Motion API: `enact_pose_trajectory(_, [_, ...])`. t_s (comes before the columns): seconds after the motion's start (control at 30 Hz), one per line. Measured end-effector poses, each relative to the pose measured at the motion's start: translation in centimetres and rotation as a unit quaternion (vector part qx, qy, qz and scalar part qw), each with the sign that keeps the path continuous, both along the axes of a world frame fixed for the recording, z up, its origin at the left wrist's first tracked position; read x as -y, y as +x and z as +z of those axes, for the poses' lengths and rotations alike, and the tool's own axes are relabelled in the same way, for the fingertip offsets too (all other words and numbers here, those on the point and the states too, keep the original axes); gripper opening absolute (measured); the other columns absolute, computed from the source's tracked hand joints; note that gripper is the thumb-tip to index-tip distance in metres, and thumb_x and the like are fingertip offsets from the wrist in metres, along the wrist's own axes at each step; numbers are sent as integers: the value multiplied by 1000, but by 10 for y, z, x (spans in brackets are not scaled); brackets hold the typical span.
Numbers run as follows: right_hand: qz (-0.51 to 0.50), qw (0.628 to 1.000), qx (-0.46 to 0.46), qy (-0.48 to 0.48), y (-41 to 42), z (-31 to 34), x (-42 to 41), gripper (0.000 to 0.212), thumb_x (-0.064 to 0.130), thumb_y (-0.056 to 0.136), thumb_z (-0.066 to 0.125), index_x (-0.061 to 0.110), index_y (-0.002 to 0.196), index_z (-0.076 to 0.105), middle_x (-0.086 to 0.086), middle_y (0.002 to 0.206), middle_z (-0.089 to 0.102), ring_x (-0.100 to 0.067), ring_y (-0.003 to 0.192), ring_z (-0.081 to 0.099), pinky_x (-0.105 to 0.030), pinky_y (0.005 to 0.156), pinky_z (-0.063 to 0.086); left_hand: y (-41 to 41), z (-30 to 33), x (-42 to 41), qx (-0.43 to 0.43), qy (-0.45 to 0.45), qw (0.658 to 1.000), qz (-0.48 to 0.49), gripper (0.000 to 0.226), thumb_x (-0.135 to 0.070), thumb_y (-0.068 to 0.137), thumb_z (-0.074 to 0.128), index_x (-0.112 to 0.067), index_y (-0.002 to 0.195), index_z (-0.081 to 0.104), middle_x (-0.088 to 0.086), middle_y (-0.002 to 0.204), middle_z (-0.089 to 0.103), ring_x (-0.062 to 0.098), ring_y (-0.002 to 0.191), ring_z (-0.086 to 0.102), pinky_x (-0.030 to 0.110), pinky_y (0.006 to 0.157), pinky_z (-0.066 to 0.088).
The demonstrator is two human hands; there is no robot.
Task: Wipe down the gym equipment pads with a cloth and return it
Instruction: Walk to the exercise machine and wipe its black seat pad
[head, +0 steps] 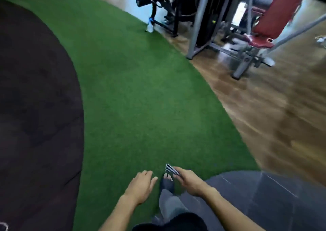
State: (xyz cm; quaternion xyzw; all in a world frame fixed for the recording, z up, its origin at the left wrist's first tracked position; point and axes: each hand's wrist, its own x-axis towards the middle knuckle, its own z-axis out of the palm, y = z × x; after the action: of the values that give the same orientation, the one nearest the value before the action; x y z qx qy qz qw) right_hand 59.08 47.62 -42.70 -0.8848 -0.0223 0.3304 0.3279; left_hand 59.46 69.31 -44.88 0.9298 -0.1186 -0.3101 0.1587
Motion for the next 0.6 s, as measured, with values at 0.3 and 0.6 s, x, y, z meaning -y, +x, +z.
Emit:
enact_pose_trajectory(0.3, [186,982,-12,-25,248,-29,-114,28,31,101,42,13,119,54,-13,107,69,-30,95,64,-37,78,46,174,-13,-104,-57,-19,976,210,46,-43,104,29,-12,132,47,12,132,55,28,124,51,39,105,40])
enact_pose_trajectory(0.6, [296,955,6,-5,469,-33,-266,26,29,100,44,10,113,56,-12,95,66,-27,84,59,-36,76,44,355,-12,-224,-36,-22,935,351,44,-44,102,32,-12,123,54,12,123,59,31,117,55,42,99,44])
